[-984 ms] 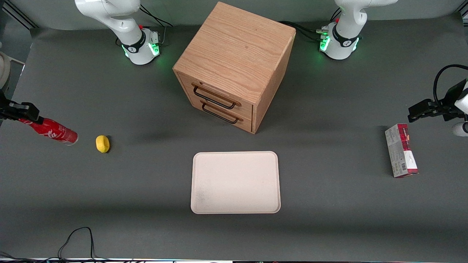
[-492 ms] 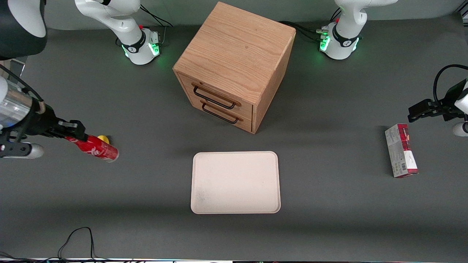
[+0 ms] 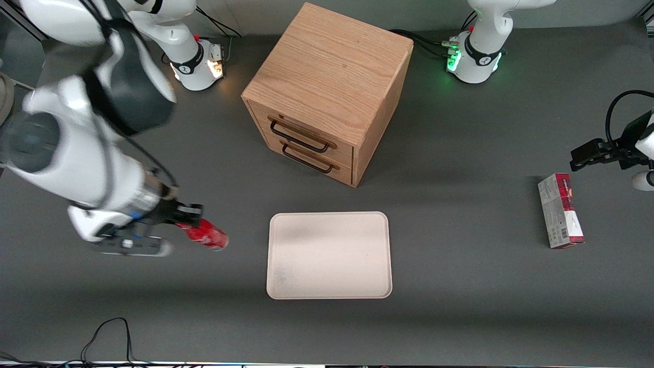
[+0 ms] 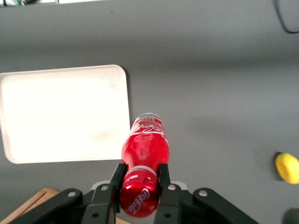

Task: Place coke bottle on tray
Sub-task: 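Lower the bottle onto the tray's corner near the lemon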

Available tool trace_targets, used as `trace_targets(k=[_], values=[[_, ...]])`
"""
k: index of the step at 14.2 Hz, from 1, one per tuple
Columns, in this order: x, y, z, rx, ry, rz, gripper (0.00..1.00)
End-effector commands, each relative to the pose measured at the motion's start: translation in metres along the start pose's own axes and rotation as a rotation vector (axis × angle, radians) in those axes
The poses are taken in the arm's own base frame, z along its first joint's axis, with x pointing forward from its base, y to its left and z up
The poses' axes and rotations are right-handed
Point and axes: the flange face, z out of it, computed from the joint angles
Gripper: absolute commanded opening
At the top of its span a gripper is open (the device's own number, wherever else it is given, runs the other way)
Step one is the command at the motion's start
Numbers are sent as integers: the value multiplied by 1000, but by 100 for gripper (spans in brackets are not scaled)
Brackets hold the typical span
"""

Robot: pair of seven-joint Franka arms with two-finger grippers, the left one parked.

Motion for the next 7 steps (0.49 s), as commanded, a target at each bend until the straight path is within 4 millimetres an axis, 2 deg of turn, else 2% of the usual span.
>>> trace_targets(k=[1, 3, 5, 7], values=[[7, -47, 40, 8, 34, 23, 0], [16, -68, 79, 14, 64, 44, 0], [25, -78, 93, 66, 112, 63, 0], [34, -86, 124, 101, 138, 93, 0]])
